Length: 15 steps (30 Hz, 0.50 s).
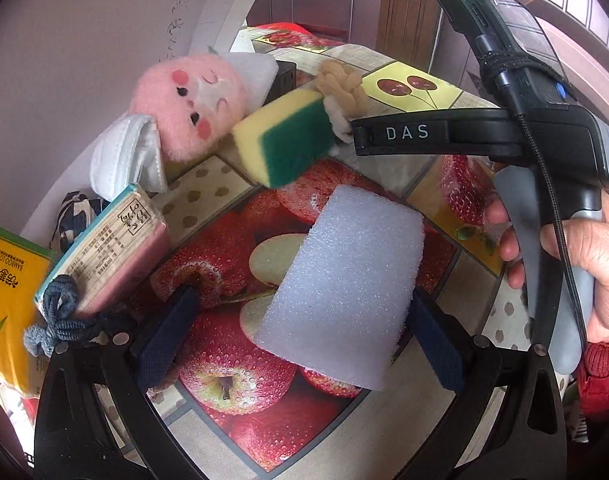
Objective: Organize soft objects
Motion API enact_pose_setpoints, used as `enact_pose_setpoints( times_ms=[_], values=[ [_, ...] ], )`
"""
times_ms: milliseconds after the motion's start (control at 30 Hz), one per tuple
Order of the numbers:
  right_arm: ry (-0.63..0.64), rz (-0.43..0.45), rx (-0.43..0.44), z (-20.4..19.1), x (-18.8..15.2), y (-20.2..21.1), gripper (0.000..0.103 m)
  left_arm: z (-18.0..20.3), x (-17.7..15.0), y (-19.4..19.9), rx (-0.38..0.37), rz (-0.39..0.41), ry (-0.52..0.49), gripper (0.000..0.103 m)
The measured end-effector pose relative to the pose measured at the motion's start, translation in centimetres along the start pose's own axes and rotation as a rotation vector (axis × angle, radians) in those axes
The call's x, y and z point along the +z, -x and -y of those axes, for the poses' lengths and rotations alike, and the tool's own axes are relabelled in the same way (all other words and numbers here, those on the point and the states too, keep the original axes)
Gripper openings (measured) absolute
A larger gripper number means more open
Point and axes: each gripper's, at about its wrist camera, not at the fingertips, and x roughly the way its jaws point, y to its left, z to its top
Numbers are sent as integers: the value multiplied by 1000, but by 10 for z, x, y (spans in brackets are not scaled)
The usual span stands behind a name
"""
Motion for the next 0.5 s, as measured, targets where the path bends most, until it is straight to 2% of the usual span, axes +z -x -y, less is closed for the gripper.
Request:
enact_pose_setpoints(
  times_ms=[500],
  values=[
    [6,-1,-8,-2,0,0,103,1,0,0,0,0,0,102]
  ],
)
